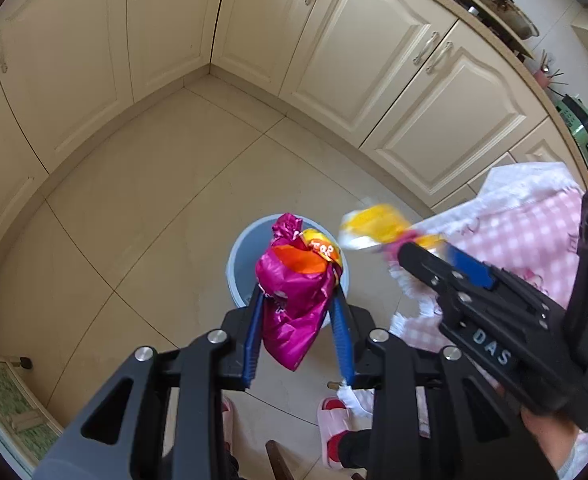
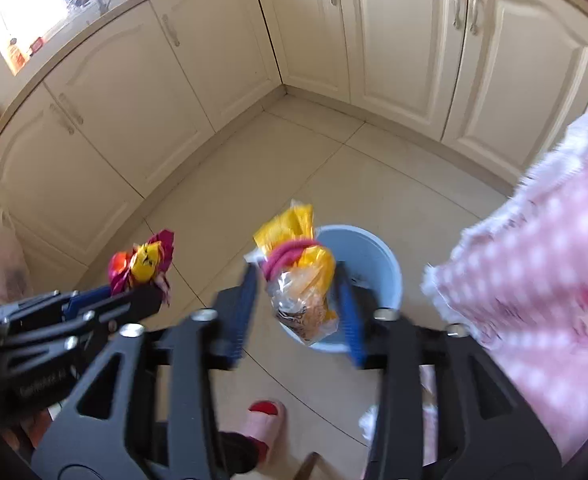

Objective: Collect trash
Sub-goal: 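Carry both wrappers over the blue bin and open both tools to drop them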

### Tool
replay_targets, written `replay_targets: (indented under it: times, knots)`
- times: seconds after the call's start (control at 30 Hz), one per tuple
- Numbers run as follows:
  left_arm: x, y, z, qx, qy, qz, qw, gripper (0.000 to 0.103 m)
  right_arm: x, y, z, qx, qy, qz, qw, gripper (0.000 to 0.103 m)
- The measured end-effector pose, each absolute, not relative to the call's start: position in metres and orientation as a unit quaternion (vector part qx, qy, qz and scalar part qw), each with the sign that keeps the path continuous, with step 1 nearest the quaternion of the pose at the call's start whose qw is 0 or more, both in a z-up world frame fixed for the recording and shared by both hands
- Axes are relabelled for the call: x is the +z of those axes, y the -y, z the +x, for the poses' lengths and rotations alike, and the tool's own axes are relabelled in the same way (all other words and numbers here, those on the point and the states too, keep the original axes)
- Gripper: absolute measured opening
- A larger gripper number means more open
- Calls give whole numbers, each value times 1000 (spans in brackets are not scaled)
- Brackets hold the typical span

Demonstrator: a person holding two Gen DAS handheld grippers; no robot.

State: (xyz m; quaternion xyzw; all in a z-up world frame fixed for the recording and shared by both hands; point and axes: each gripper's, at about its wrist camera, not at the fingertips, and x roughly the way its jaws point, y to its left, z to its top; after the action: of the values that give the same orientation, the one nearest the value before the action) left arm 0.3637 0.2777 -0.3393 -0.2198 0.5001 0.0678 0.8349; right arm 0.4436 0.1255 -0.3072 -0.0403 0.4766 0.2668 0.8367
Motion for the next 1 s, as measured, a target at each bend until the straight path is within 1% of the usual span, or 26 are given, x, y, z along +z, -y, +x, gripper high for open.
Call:
replay_targets:
  times: [0.03, 0.07, 0.33, 0.47, 0.6, 0.7, 0.73, 0.77, 0.8, 0.83, 0.9, 1.0]
  knots:
    - [-340, -279, 367, 68, -501, -219, 835, 30, -310, -126, 451, 260, -474, -43, 840, 51]
    - [-342, -280, 371, 68, -502, -218, 834, 30, -311, -127, 457, 256, -474, -44, 841, 53]
    - [-363, -274, 394, 54, -522, -218, 823, 31, -306, -103, 453, 213, -455, -60, 863, 59]
    - [-370, -260, 410, 43, -533, -208, 819, 31, -295, -92, 446, 203, -431, -69, 877, 59]
    - [-365, -251, 428, 36, -532, -197, 823, 31, -276, -81, 448, 193, -400, -64, 893, 62]
    - [-349, -246, 438, 30, -516, -193, 834, 33, -260, -73, 447, 190, -372, -48, 907, 66]
    - [-343, -244, 440, 27, -510, -192, 838, 38, -254, -69, 444, 192, -359, -37, 913, 68]
    - [-334, -241, 442, 24, -501, -192, 844, 53, -250, -67, 443, 190, -350, -33, 917, 68]
    - [-330, -240, 443, 27, -497, -190, 846, 63, -245, -64, 440, 182, -337, -32, 923, 69]
    - [-322, -239, 441, 36, -486, -188, 853, 69, -241, -61, 438, 177, -326, -28, 928, 69]
    - [-308, -237, 435, 36, -468, -186, 863, 69, -233, -56, 435, 172, -312, -18, 934, 70]
    - [-297, -235, 427, 41, -463, -180, 867, 70, -223, -51, 430, 169, -302, -9, 938, 72]
